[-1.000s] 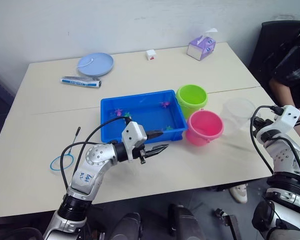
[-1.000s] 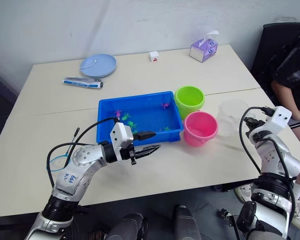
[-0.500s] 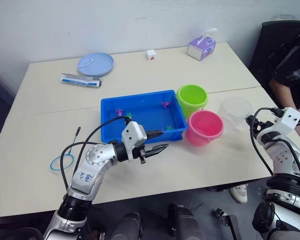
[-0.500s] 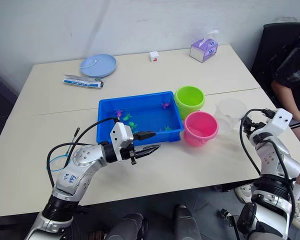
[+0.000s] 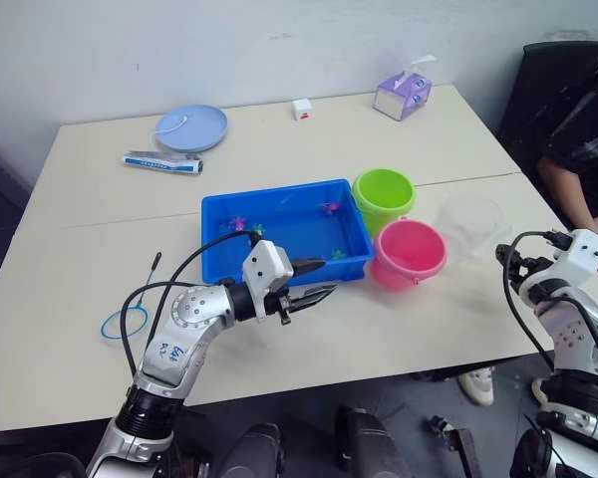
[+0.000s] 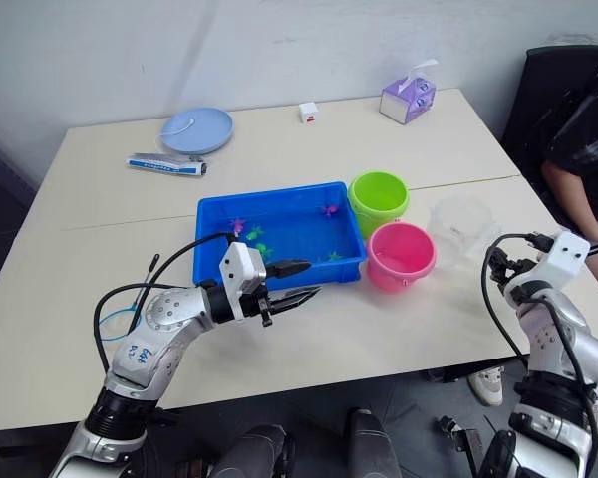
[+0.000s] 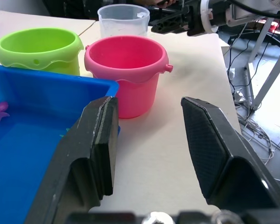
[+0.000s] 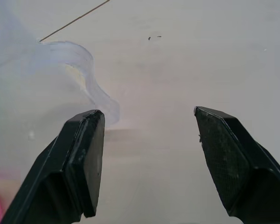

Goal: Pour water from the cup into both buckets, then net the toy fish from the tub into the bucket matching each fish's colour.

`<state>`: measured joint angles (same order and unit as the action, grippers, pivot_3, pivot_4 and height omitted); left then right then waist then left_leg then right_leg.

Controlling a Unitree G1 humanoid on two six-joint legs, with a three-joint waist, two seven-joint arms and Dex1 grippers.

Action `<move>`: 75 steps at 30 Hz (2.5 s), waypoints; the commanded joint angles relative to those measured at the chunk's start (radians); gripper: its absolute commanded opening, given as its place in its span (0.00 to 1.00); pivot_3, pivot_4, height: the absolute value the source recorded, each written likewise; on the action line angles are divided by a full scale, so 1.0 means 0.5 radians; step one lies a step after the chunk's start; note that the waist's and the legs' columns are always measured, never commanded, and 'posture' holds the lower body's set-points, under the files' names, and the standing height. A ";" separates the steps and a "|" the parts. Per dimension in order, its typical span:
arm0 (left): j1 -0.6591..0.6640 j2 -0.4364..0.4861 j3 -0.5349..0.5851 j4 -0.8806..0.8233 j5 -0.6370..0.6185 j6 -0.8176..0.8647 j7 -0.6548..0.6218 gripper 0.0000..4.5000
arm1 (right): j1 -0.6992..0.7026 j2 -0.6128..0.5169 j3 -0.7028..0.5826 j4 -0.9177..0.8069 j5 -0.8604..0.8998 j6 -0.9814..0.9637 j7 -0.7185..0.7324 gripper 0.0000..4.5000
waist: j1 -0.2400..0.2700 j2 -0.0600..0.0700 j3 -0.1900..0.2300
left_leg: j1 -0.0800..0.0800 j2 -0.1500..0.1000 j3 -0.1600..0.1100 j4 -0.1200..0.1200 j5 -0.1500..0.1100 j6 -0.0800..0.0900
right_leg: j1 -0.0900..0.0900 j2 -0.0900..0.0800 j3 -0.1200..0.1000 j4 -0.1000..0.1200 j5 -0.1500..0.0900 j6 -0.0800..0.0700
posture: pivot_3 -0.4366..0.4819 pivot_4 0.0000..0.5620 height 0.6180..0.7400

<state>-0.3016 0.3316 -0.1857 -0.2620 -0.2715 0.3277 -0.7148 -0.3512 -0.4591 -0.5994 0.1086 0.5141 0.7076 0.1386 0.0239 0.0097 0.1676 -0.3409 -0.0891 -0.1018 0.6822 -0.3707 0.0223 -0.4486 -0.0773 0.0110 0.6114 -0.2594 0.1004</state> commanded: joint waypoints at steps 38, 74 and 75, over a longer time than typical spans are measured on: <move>0.384 0.175 1.252 -0.200 -0.046 0.333 0.912 0.53 | -0.922 -0.656 0.871 -0.849 1.321 0.776 0.591 0.95 | 0.034 -0.010 0.006 | -0.002 0.003 -0.005 -0.001 -0.002 0.001 | 0.004 0.000 -0.007 -0.014 0.000 0.000 | 0.48 0.27 1.00; 0.243 0.525 1.034 0.912 0.042 0.466 0.647 0.53 | -0.969 -0.477 0.916 -0.787 1.009 0.832 0.679 0.95 | -0.004 -0.014 0.004 | -0.028 0.001 -0.002 0.001 -0.003 0.000 | -0.030 -0.002 -0.007 0.002 0.000 0.000 | 0.48 0.27 1.00; 0.239 0.530 1.043 0.921 0.046 0.458 0.655 0.53 | -0.972 -0.475 0.914 -0.789 1.008 0.835 0.673 0.95 | -0.004 -0.014 0.004 | -0.028 0.001 -0.002 0.001 -0.003 0.000 | -0.030 -0.002 -0.007 0.002 0.000 0.000 | 0.48 0.27 1.00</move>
<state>-0.1901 0.5778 0.3329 0.1930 -0.2634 0.5552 -0.3919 -0.8104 -0.6966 -0.0962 -0.2646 1.0085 1.1245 0.4810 0.0216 0.0030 0.1696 -0.3550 -0.0885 -0.1029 0.6828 -0.3721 0.0225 -0.4636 -0.0783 0.0075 0.6125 -0.2593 0.1004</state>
